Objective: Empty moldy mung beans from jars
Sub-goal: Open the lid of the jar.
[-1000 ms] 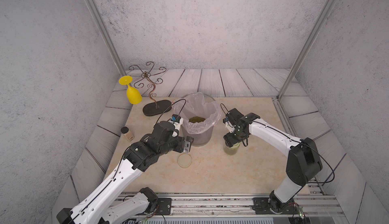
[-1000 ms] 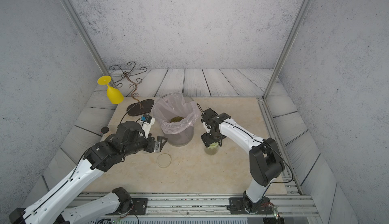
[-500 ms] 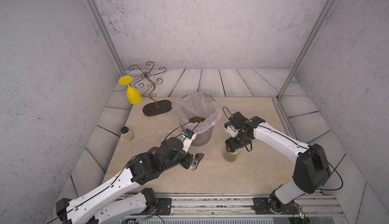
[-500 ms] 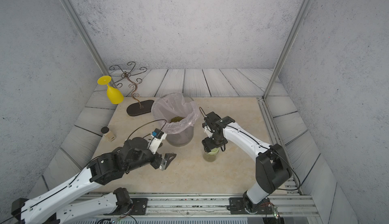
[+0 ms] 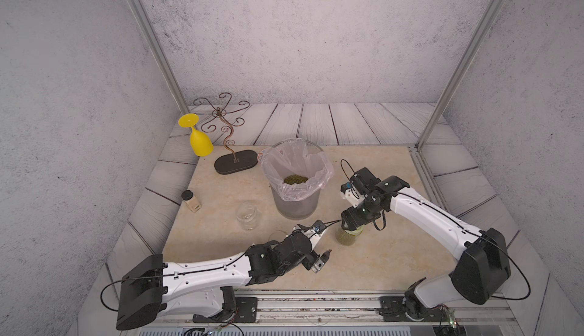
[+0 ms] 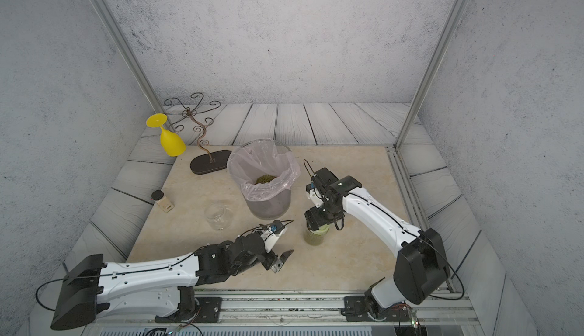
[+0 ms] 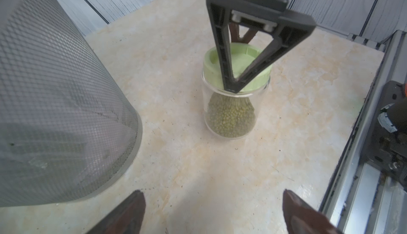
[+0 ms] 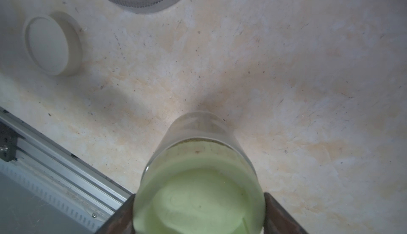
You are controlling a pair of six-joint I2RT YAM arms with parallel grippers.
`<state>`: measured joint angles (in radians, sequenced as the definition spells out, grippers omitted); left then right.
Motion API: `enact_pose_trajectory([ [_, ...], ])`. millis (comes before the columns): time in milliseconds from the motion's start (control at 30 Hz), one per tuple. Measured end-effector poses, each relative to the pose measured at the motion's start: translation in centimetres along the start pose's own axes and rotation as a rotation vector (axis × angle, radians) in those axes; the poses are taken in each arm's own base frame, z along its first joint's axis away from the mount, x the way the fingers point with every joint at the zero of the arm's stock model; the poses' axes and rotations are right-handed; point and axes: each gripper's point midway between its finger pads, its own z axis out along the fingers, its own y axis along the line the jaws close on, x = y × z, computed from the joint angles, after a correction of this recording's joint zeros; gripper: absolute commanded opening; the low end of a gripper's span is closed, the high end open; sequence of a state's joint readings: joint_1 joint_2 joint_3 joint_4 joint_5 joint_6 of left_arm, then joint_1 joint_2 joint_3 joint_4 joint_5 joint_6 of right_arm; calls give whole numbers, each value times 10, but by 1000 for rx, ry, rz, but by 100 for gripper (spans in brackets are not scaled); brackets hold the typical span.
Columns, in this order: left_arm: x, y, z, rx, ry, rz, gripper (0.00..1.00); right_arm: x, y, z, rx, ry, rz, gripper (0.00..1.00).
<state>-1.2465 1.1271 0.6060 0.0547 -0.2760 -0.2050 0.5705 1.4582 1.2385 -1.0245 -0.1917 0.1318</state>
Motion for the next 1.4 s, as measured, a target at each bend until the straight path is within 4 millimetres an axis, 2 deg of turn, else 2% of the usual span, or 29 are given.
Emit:
enact_pose_trajectory([
  [100,-9,-2,0,8,-50,2,97,0,6,-8,-30,-23,2,65],
  [333,6,-5,0,47,-79,52,97,1,19,-17,-94,-46,14,64],
  [667,-6,-12,0,75,-132,115,97,3,40,-32,-212,-74,31,63],
  [900,0,-17,11,84,-98,166,97,5,56,-51,-296,-115,38,62],
  [1233,-22,-25,15,96,-146,193,97,8,72,-61,-372,-126,30,62],
  [1400,-25,-26,20,95,-154,201,89,12,76,-66,-395,-137,37,62],
])
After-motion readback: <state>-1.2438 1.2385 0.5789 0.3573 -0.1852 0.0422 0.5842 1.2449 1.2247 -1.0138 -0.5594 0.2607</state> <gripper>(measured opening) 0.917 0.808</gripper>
